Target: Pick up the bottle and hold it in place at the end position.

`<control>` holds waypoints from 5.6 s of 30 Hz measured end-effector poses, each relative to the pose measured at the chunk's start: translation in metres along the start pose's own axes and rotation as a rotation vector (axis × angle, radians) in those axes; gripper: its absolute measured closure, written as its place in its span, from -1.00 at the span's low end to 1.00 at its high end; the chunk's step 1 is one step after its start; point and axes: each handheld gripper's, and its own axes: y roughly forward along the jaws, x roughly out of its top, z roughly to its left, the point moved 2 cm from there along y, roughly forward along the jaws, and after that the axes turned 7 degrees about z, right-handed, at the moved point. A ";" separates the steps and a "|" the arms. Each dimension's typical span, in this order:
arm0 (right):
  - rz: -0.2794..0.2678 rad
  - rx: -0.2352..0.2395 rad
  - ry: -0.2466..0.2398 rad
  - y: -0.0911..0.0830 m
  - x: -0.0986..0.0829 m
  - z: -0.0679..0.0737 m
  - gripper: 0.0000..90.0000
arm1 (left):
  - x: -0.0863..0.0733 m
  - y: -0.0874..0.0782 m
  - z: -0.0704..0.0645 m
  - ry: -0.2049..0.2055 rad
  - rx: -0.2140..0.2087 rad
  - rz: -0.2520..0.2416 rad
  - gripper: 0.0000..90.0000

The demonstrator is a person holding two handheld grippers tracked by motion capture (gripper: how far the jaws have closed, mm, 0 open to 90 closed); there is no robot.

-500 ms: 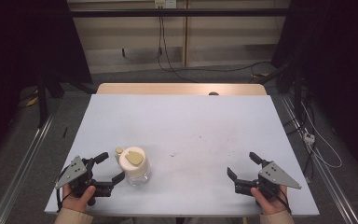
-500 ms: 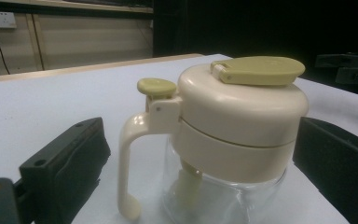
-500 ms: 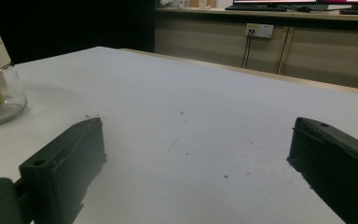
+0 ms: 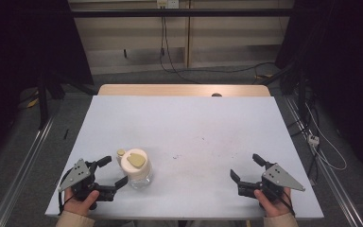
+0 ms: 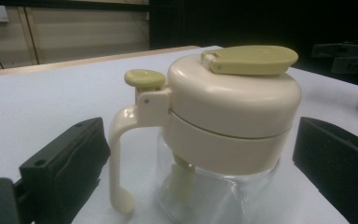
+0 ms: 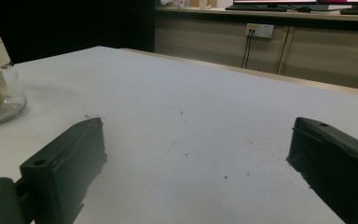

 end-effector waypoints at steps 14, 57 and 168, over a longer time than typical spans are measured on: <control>0.001 0.001 -0.005 0.000 0.000 0.000 -0.92 | -0.001 0.003 -0.003 0.012 -0.029 0.037 -0.94; 0.007 -0.007 -0.001 -0.002 -0.002 -0.002 -0.91 | 0.003 0.049 -0.023 -0.017 0.058 0.120 -0.91; -0.001 0.002 -0.013 0.006 0.002 -0.007 -0.90 | 0.066 0.129 -0.028 -0.033 0.059 0.051 -0.88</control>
